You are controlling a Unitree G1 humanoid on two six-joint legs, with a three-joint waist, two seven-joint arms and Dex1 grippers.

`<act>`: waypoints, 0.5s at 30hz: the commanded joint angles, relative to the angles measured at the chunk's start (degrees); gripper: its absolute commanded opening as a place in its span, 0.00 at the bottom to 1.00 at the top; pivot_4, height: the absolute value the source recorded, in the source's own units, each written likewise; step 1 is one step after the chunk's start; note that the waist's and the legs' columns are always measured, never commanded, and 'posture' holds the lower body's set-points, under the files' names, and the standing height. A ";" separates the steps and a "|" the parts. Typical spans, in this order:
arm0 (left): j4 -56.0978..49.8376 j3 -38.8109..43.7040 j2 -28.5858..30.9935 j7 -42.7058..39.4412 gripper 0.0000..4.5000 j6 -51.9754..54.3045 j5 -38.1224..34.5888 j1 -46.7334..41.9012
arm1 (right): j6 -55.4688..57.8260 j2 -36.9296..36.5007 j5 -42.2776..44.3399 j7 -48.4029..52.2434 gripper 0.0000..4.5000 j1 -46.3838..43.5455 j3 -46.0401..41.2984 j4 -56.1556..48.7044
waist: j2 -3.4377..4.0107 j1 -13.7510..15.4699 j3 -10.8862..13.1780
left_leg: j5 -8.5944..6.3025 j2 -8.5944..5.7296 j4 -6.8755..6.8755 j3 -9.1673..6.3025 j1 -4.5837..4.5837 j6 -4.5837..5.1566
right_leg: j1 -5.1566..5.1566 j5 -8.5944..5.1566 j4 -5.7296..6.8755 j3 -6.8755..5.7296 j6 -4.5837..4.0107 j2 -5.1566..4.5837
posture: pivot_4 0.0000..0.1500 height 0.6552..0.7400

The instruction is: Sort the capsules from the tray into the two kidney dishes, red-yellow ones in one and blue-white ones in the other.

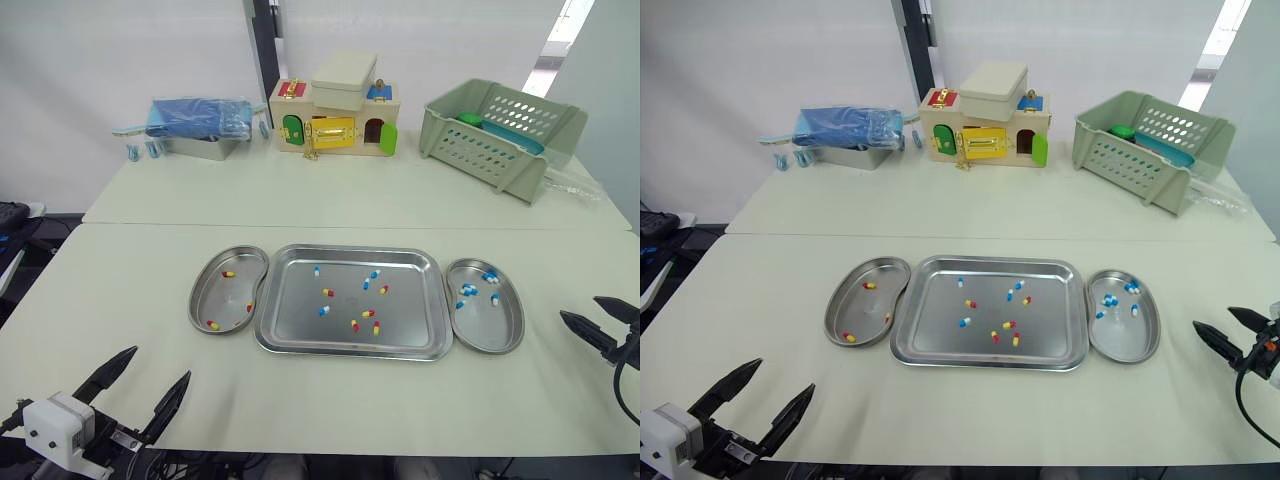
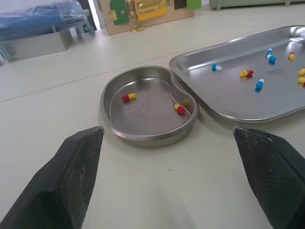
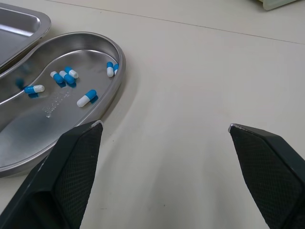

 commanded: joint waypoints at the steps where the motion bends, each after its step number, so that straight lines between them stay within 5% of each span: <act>1: -2.56 -1.04 -0.43 -0.96 1.00 -0.27 0.32 1.30 | 0.67 -1.74 2.58 0.50 0.99 -0.40 -3.06 -2.38 | 0.01 0.00 -0.01 | 0.00 0.00 0.00 0.00 0.00 0.00 | 0.00 0.00 0.00 0.01 0.00 0.00 | 1.00 1.00; 8: -4.34 -5.79 0.29 -5.52 1.00 -3.19 2.69 1.19 | 9.01 -8.37 7.93 4.61 0.99 -6.29 0.67 -9.97 | 0.20 -0.32 -0.11 | 0.00 0.00 0.01 0.06 0.00 0.00 | -0.01 0.00 0.00 0.07 0.00 0.00 | 1.00 1.00; 15: -4.53 -10.55 1.76 -9.92 1.00 -4.37 2.43 -0.89 | 21.10 -14.92 10.16 12.78 0.99 -30.85 25.77 -20.89 | 0.38 -1.00 -0.23 | 0.00 0.06 -0.02 -0.03 0.02 0.00 | 0.00 0.00 0.00 -0.04 -0.01 0.04 | 1.00 1.00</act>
